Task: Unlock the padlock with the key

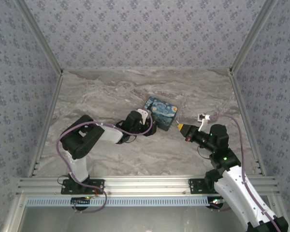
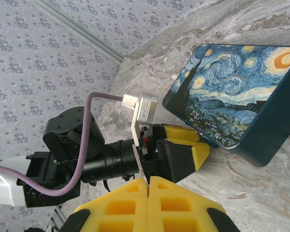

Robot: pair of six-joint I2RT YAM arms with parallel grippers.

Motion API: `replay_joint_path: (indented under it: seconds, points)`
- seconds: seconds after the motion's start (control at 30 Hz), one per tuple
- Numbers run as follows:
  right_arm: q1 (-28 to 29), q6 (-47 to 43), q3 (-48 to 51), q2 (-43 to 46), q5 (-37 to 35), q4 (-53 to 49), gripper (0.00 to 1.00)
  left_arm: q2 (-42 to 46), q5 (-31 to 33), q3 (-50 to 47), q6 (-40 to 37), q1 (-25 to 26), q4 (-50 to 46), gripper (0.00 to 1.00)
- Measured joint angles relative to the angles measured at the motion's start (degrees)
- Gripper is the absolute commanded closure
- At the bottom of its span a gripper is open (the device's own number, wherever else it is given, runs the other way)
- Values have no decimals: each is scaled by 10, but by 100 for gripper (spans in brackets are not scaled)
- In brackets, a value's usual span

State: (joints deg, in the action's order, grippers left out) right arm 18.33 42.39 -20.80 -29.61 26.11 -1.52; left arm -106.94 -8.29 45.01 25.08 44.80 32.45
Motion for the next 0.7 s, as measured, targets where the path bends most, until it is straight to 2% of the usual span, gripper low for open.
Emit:
replay_joint_path:
  seconds: [0.33, 0.7]
  points:
    - [0, 0, 0, 10, 0, -2, 100, -21, 10, 5, 0, 1, 35, 45]
    - [0, 0, 0, 20, 0, -5, 100, -40, 53, 24, -7, 18, 37, 50]
